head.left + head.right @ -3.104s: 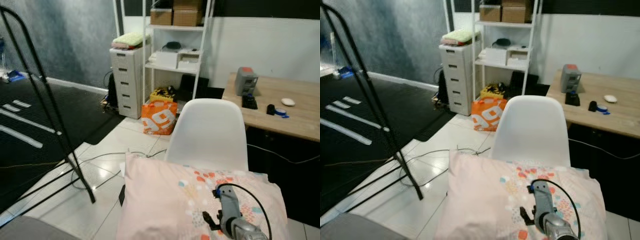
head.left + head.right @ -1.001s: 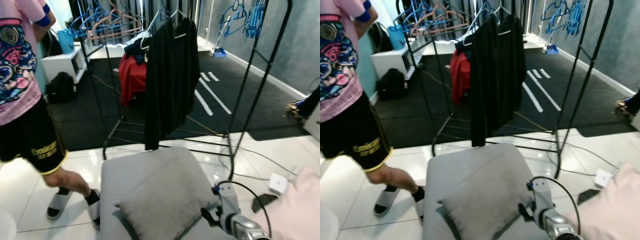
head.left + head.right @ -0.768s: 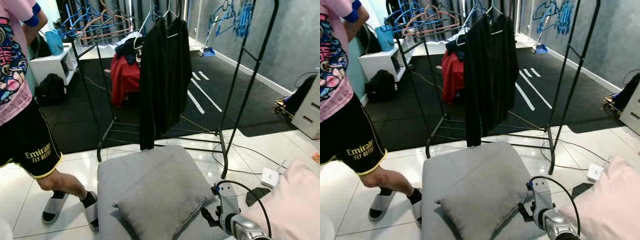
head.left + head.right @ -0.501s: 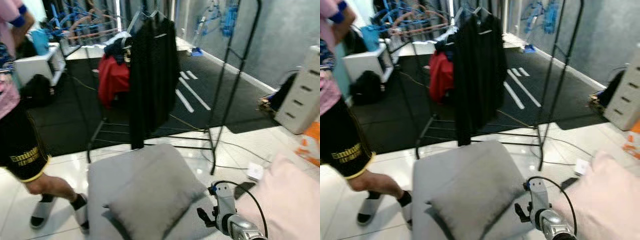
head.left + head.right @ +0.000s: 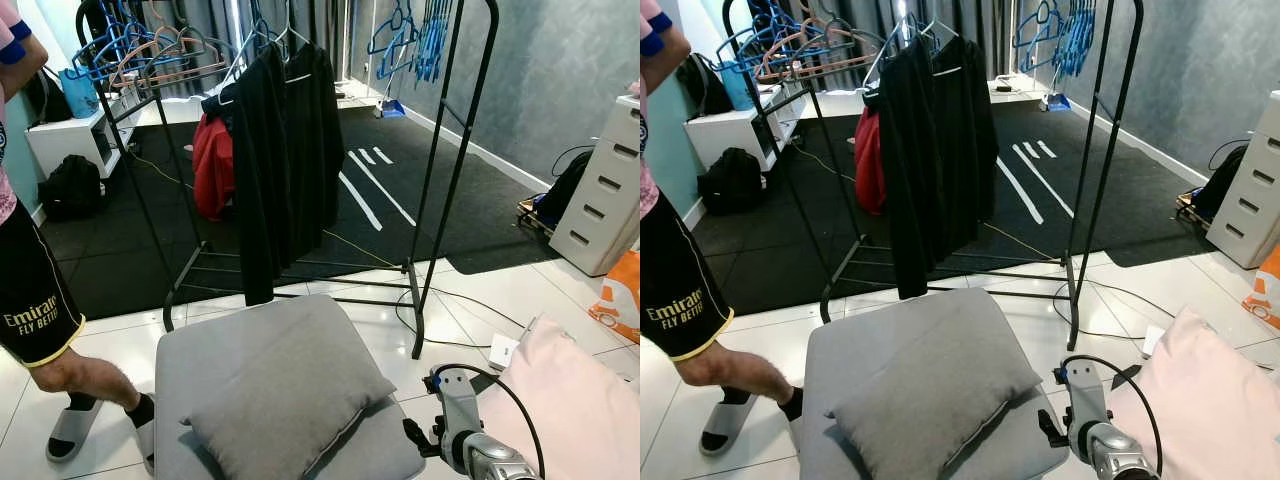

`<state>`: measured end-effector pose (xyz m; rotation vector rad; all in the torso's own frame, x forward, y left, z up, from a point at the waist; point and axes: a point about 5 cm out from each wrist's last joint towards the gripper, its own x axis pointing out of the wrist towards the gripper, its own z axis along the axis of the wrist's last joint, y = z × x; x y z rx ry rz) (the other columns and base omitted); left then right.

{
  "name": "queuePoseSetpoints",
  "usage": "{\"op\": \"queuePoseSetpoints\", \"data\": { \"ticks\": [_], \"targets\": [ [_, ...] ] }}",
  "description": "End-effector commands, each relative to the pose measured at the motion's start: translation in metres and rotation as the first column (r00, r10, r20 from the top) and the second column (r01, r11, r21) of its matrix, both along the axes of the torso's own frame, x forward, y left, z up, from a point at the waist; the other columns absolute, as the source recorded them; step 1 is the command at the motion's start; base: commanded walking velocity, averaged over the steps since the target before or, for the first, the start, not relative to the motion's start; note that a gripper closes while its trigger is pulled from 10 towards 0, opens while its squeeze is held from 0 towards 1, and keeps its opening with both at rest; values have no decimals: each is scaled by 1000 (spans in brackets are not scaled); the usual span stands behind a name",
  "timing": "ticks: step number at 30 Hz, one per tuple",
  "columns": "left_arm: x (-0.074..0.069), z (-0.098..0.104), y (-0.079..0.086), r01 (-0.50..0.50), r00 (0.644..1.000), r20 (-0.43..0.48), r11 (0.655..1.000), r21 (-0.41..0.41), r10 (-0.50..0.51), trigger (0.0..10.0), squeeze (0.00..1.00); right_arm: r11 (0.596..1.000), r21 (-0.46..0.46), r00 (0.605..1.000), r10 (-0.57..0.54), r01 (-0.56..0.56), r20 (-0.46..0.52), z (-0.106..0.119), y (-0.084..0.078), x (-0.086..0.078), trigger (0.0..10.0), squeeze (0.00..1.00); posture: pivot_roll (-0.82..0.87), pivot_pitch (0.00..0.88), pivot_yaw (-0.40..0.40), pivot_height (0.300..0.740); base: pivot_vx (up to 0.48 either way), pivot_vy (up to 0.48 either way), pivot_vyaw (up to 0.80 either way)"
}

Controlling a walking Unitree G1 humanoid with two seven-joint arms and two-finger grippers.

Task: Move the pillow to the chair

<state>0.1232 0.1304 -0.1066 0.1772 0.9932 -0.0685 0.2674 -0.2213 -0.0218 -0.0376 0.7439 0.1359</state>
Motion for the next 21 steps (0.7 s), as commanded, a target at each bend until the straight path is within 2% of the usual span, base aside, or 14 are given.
{"op": "queuePoseSetpoints", "data": {
  "ticks": [1,4,9,11,21],
  "targets": [
    [-6,-2,-4,7,1000,-28,1000,-9,-7,10000,0,1000,17,1000,-8,8,-2,-1,3,0,10000,0,-151,0,-24,740,0,0,0],
    [-5,-2,-4,38,999,-39,999,-11,-39,10000,0,1000,21,1000,-6,6,1,0,3,1,10000,0,-148,0,-25,740,0,-480,0],
    [-6,-2,-4,11,999,-36,1000,-9,-11,10000,0,1000,22,1000,-4,3,4,1,4,2,10000,0,-149,0,-28,740,0,-480,0],
    [-6,-2,-4,-14,1000,-28,1000,-17,13,10000,0,1000,22,1000,0,0,2,1,4,2,10000,0,-150,0,-29,740,0,0,0],
    [-5,-2,-4,-7,1000,-28,1000,-6,7,10000,0,999,40,1000,14,-14,-6,1,6,2,10000,0,-151,0,-25,740,0,0,0]
  ]
}}
